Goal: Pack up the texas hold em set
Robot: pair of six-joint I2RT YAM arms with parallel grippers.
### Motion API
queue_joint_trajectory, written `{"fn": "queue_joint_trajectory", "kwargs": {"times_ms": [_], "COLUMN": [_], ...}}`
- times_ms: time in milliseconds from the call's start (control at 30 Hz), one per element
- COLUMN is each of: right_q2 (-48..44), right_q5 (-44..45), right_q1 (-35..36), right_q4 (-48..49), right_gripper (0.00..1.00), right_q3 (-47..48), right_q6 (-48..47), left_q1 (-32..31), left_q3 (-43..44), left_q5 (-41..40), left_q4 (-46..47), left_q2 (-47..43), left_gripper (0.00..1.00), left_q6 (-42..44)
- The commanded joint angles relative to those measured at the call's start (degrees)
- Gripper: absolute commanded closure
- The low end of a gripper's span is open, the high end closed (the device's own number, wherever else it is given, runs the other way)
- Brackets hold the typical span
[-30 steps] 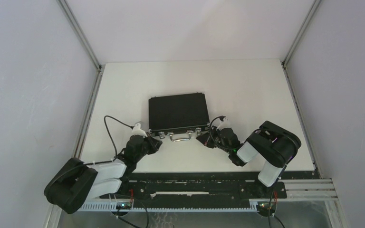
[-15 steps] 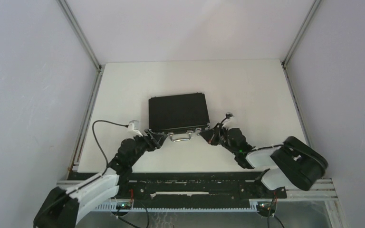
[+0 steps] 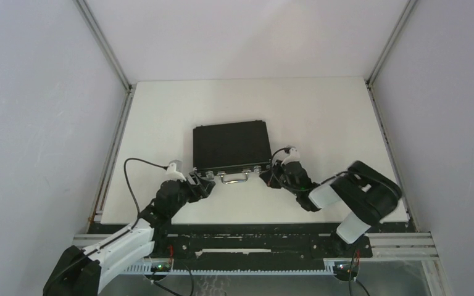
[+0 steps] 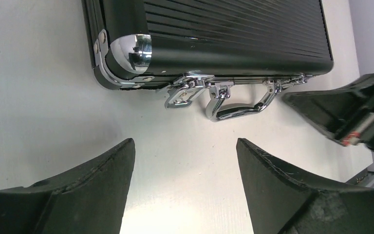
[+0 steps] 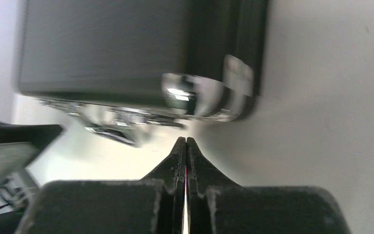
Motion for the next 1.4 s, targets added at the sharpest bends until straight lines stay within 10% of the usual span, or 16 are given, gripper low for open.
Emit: {"fn": "queue_joint_trajectory", "kwargs": {"times_ms": [0, 233, 533, 700, 1367], "right_q2": [10.96, 13.66, -11.4, -15.17, -9.67], "right_q5": [0.19, -4.46, 0.62, 2.37, 0.4], "right_q1": [-1.31, -3.17, 1.29, 0.81, -2.09], "right_q4": [9.2, 17.76, -2.69, -6.84, -3.46], "right_gripper": [1.0, 1.0, 1.0, 1.0, 1.0], "right_q3": [2.3, 0.15, -0.88, -0.81, -1.58], "right_q6": [1.63, 4.25, -0.08, -1.34, 1.2], "left_q1": [-0.29, -0.34, -0.36, -0.36, -0.85], "left_q3": [3.37, 3.34, 3.13, 3.61, 11.51], "left_q5": [0.19, -1.53, 2.11, 4.89, 4.3], "left_q4": [1.2, -2.54, -0.82, 3.83, 19.54], "left_q2": [-0.36, -4.14, -6.13, -0.3, 35.53], "left_gripper": [0.19, 0.19, 0.25, 0.99, 1.0], "left_q6": [1.03, 2.23, 5.05, 5.2, 1.27]}}
